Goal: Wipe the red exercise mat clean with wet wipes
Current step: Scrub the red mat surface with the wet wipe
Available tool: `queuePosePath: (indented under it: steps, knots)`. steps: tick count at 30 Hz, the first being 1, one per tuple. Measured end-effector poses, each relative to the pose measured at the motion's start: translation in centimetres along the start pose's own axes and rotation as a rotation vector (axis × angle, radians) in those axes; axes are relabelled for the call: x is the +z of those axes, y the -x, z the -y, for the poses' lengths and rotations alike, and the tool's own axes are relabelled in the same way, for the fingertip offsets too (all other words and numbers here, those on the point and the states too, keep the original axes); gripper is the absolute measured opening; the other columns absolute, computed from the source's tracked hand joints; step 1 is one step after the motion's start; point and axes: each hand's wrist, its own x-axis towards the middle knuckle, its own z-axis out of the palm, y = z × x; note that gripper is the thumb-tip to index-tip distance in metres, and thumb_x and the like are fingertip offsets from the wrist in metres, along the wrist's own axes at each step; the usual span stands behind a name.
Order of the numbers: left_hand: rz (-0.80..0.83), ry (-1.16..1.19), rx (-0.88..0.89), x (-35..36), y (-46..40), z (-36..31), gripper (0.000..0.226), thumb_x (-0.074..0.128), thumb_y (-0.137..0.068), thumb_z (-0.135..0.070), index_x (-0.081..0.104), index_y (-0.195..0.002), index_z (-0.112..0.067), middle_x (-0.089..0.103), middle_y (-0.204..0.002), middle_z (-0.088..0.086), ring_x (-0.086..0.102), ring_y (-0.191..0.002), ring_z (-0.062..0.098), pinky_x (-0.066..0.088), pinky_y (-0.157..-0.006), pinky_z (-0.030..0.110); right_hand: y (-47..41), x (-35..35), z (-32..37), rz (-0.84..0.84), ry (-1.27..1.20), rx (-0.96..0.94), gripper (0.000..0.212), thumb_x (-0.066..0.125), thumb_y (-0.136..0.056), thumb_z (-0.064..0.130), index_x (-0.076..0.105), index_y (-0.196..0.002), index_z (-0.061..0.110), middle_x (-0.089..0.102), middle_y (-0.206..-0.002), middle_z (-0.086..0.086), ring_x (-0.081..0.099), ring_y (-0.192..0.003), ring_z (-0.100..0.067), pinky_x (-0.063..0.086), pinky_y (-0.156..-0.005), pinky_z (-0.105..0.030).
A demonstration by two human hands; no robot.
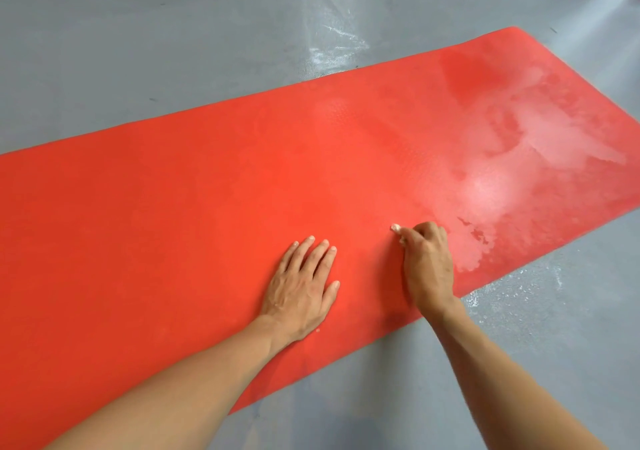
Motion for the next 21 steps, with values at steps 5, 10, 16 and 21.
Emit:
queuePosePath:
  steps: [5, 10, 16, 21]
  knots:
    - [-0.028, 0.025, -0.01, -0.9, -1.3, 0.1, 0.056, 0.046, -0.098, -0.049, 0.061, -0.141, -0.017, 0.06, -0.142, 0.004, 0.052, -0.134, 0.029, 0.04, -0.112, 0.046, 2.9, 1.4, 5.0, 0.018, -0.074, -0.081, 0.015, 0.066, -0.098, 0.012, 0.074, -0.11, 0.008, 0.055, -0.091, -0.003, 0.049, -0.09, -0.025, 0.047, -0.075, -0.034]
    - [0.01, 0.026, -0.052, -1.0, -3.3, 2.3, 0.062, 0.04, -0.1, -0.052, 0.053, -0.15, -0.018, 0.055, -0.149, 0.008, 0.046, -0.14, 0.03, 0.033, -0.121, 0.047, -0.3, 0.8, 0.8, 0.091, 0.026, -0.283, 0.03, 0.067, -0.094, 0.009, 0.073, -0.122, 0.015, 0.057, -0.095, -0.005, 0.05, -0.094, -0.027, 0.049, -0.079, -0.036]
    - [0.039, 0.031, -0.071, -0.6, -2.5, 2.5, 0.065, 0.036, -0.102, -0.053, 0.047, -0.156, -0.019, 0.05, -0.156, 0.006, 0.035, -0.151, 0.029, 0.025, -0.126, 0.05, -0.5, 2.1, 4.5, -0.036, -0.069, 0.118, 0.025, 0.051, -0.102, 0.017, 0.074, -0.097, 0.008, 0.059, -0.091, -0.007, 0.048, -0.093, -0.029, 0.043, -0.079, -0.036]
    - [0.039, 0.03, -0.081, -0.6, -2.5, 2.4, 0.065, 0.037, -0.102, -0.053, 0.045, -0.157, -0.02, 0.048, -0.158, 0.004, 0.033, -0.153, 0.027, 0.024, -0.127, 0.049, 0.1, 1.9, 3.6, 0.126, 0.008, -0.463, 0.027, 0.067, -0.096, 0.011, 0.071, -0.123, 0.009, 0.059, -0.097, -0.004, 0.053, -0.092, -0.026, 0.051, -0.078, -0.034]
